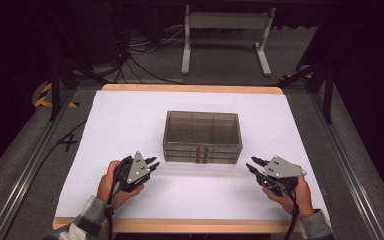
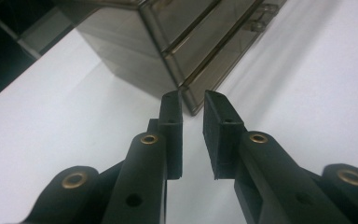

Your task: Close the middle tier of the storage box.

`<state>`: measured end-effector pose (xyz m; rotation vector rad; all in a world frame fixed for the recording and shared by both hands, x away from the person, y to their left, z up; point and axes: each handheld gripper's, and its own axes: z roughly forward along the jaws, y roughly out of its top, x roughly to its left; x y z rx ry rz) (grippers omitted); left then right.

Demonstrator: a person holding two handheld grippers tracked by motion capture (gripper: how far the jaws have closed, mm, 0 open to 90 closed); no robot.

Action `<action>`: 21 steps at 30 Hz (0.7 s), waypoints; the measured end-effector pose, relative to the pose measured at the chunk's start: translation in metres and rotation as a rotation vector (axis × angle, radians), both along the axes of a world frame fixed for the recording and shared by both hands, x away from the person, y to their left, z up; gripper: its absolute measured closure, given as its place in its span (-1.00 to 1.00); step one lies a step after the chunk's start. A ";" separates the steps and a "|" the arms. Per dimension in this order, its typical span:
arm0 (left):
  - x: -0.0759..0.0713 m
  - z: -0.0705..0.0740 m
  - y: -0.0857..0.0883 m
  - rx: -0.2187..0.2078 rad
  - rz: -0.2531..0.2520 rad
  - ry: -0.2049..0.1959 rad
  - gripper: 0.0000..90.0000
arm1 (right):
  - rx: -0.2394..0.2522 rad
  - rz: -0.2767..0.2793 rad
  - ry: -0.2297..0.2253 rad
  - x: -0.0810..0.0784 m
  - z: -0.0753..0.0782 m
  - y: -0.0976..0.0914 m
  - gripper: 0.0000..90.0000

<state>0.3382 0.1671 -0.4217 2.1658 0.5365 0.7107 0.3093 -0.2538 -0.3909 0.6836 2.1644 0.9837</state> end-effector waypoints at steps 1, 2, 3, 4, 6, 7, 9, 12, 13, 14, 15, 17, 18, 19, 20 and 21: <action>0.000 0.000 0.002 -0.003 0.005 0.001 0.72 | -0.001 -0.002 0.003 0.000 -0.001 -0.001 0.59; 0.000 0.000 0.002 -0.003 0.005 0.001 0.72 | -0.001 -0.002 0.003 0.000 -0.001 -0.001 0.59; -0.001 -0.001 0.005 0.005 0.009 0.000 0.72 | -0.001 -0.006 0.003 -0.001 -0.002 -0.002 0.59; -0.001 -0.001 0.008 0.004 0.016 -0.001 0.71 | 0.002 -0.009 0.007 -0.001 -0.003 -0.004 0.58; -0.003 -0.003 0.013 0.007 0.029 -0.002 0.70 | 0.006 -0.019 0.008 -0.003 -0.005 -0.008 0.57; -0.003 -0.003 0.013 0.007 0.029 -0.002 0.70 | 0.006 -0.024 0.009 -0.004 -0.006 -0.010 0.57; -0.004 -0.003 0.018 0.009 0.035 -0.003 0.70 | 0.010 -0.031 0.010 -0.005 -0.007 -0.011 0.57; -0.005 -0.003 0.026 0.010 0.048 -0.005 0.69 | 0.006 -0.044 0.018 -0.007 -0.009 -0.017 0.56; -0.006 -0.004 0.029 0.002 0.052 0.000 0.69 | 0.004 -0.045 0.024 -0.008 -0.010 -0.018 0.56; -0.006 -0.004 0.033 0.004 0.053 0.001 0.70 | 0.002 -0.051 0.036 -0.008 -0.012 -0.020 0.56; -0.006 -0.004 0.035 0.007 0.052 0.000 0.70 | -0.005 -0.058 0.039 -0.008 -0.013 -0.022 0.56; -0.007 -0.006 0.042 -0.002 0.057 0.008 0.70 | -0.005 -0.075 0.045 -0.010 -0.017 -0.028 0.55; -0.007 -0.008 0.047 -0.005 0.062 0.008 0.70 | -0.005 -0.075 0.045 -0.010 -0.017 -0.028 0.55; -0.008 -0.009 0.051 -0.014 0.071 0.014 0.69 | -0.002 -0.084 0.046 -0.011 -0.018 -0.031 0.55; -0.009 -0.009 0.055 -0.014 0.073 0.012 0.68 | 0.003 -0.096 0.046 -0.012 -0.020 -0.034 0.55; -0.009 -0.010 0.058 -0.016 0.076 0.014 0.68 | 0.011 -0.101 0.044 -0.013 -0.022 -0.037 0.54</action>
